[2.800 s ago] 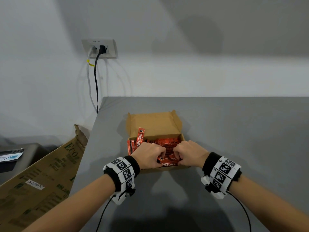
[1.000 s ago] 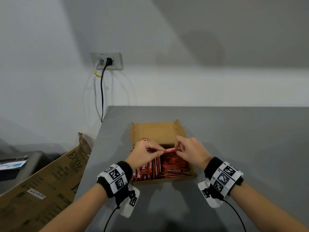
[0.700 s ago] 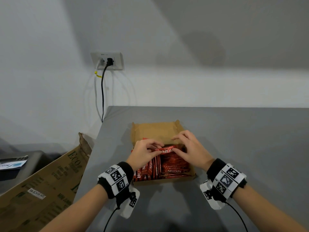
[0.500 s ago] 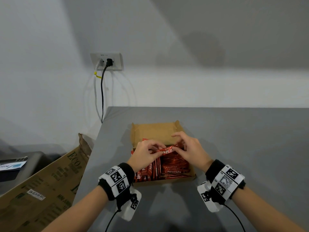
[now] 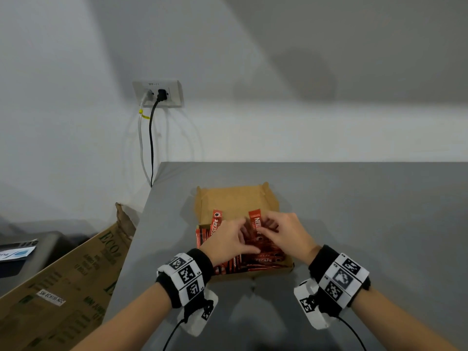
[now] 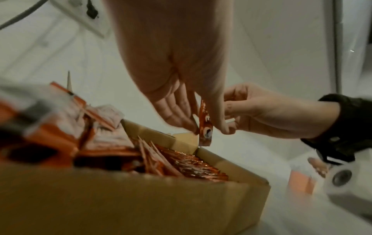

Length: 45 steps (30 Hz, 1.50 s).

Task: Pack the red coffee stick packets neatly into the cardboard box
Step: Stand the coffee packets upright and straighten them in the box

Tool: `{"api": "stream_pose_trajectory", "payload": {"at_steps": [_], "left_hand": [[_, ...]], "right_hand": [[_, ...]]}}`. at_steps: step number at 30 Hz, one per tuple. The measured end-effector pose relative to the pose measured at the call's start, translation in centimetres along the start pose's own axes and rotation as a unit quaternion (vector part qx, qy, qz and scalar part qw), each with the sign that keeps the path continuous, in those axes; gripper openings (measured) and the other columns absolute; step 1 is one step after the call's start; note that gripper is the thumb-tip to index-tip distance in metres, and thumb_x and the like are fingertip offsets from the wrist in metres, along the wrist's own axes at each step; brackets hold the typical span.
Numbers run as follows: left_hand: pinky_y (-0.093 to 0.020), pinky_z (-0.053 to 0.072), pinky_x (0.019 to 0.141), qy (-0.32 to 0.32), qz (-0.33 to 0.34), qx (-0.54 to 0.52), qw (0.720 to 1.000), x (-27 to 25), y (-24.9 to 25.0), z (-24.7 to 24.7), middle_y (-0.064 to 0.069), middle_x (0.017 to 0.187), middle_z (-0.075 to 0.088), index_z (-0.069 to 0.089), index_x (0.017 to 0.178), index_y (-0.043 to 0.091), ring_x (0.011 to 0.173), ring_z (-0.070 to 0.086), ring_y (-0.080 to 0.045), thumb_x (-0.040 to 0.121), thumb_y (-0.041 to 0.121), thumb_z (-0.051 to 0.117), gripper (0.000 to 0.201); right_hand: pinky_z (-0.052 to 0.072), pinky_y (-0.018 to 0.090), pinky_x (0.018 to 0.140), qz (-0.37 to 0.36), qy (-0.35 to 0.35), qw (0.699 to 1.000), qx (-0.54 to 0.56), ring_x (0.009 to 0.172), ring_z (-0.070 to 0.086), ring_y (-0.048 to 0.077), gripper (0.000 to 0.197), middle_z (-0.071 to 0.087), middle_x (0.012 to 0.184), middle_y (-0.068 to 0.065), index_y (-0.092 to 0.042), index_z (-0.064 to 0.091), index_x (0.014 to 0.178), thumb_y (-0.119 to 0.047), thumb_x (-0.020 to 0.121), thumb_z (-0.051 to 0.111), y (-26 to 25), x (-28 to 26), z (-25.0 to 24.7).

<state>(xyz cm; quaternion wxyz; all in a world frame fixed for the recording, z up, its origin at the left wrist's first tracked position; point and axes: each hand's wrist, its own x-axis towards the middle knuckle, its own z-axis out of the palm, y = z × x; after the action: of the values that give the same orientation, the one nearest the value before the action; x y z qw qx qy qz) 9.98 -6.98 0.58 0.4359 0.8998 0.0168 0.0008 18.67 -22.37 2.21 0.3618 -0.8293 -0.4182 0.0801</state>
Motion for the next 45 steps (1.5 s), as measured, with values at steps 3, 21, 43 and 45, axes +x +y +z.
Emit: {"api": "stream_pose_trajectory", "payload": {"at_steps": [3, 21, 43, 45], "left_hand": [[-0.025, 0.039, 0.085, -0.098, 0.041, 0.254, 0.961, -0.5, -0.6, -0.4, 0.007, 0.1, 0.055, 0.058, 0.097, 0.019, 0.091, 0.046, -0.008, 0.077, 0.037, 0.073, 0.031], [-0.032, 0.029, 0.089, -0.154, 0.087, 0.309, 0.934, 0.1, -0.6, 1.0, 0.001, 0.109, 0.049, 0.059, 0.102, 0.018, 0.104, 0.046, -0.014, 0.084, 0.035, 0.063, 0.025], [-0.025, 0.034, 0.077, -0.111, 0.072, 0.283, 0.95, 0.0, -0.6, 0.9, 0.0, 0.097, 0.062, 0.062, 0.091, 0.012, 0.085, 0.054, -0.014, 0.084, 0.022, 0.061, 0.012], [-0.024, 0.032, 0.073, -0.116, 0.077, 0.296, 0.945, -0.2, -0.4, 0.4, 0.001, 0.094, 0.062, 0.061, 0.089, 0.013, 0.078, 0.05, -0.012, 0.08, 0.021, 0.062, 0.012]], "right_hand": [[0.044, 0.004, 0.063, 0.047, -0.029, 0.998, -0.016, 0.062, 0.057, -0.005, 0.012, 0.063, 0.073, -0.004, -0.007, 0.067, 0.082, -0.018, 0.083, 0.069, 1.3, -0.7, -1.5], [0.045, 0.006, 0.066, 0.054, -0.031, 0.997, -0.036, 0.067, 0.058, -0.002, 0.007, 0.06, 0.072, -0.012, -0.01, 0.065, 0.085, -0.017, 0.085, 0.067, 3.2, -4.0, -1.6], [0.047, 0.03, 0.074, -0.015, -0.25, 0.933, -0.257, 0.087, 0.062, 0.026, 0.013, 0.068, 0.093, 0.01, -0.007, 0.069, 0.088, -0.008, 0.082, 0.057, 0.1, -1.3, 0.4], [0.041, 0.029, 0.071, -0.025, -0.262, 0.924, -0.278, 0.089, 0.06, 0.028, 0.015, 0.068, 0.094, 0.011, -0.007, 0.069, 0.088, -0.008, 0.083, 0.055, -0.2, -1.1, 1.0]]}}
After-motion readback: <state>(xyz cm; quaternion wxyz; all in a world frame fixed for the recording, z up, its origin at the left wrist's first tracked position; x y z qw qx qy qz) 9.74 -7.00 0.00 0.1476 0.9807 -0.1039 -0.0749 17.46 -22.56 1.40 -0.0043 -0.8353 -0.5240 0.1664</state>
